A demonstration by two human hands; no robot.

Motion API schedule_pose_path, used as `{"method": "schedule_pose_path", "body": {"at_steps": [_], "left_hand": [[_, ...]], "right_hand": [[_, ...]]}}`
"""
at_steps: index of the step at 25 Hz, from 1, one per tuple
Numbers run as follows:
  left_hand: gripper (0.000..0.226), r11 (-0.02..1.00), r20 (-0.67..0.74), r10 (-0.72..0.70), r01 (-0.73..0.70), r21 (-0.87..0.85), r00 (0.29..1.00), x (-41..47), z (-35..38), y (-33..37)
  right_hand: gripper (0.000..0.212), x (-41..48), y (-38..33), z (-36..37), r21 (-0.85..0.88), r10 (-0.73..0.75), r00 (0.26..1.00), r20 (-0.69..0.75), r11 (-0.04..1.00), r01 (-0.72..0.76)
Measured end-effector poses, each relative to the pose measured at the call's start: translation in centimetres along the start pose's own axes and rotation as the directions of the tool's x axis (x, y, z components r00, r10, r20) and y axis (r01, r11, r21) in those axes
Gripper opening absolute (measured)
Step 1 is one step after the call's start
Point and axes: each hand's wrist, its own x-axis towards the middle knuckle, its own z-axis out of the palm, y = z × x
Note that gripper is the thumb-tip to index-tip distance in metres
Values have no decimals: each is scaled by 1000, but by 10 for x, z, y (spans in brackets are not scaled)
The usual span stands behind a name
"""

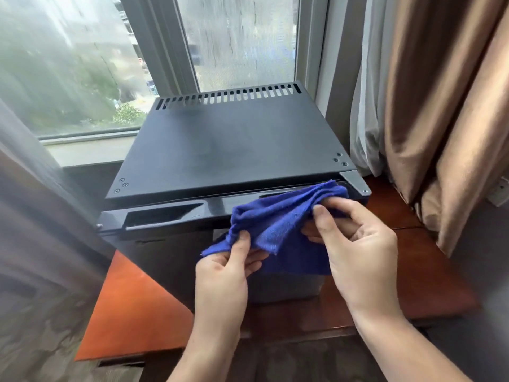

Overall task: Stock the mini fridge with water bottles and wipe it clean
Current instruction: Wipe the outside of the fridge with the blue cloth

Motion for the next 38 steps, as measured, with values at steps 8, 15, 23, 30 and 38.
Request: {"method": "schedule_pose_path", "body": {"at_steps": [8,15,23,30,38], "left_hand": [[42,977,-42,201,-198,75,979,11,-55,42],[46,968,-242,249,-237,79,938,31,-126,45],[37,966,-216,259,-247,83,941,41,-152,2],[37,928,10,201,-194,318,979,44,-132,-59],[42,940,40,-51,34,341,998,55,-117,-106]], "right_hand": [[33,9,-14,65,-125,-9,949,315,991,51],[35,-29,-7,132,-99,-65,867,493,987,130],[19,-53,34,127,-149,-35,883,467,982,118],[23,-54,98,85,-283,217,953,212,947,-153],[35,-43,119,59,-171,380,917,123,918,-357]]}}
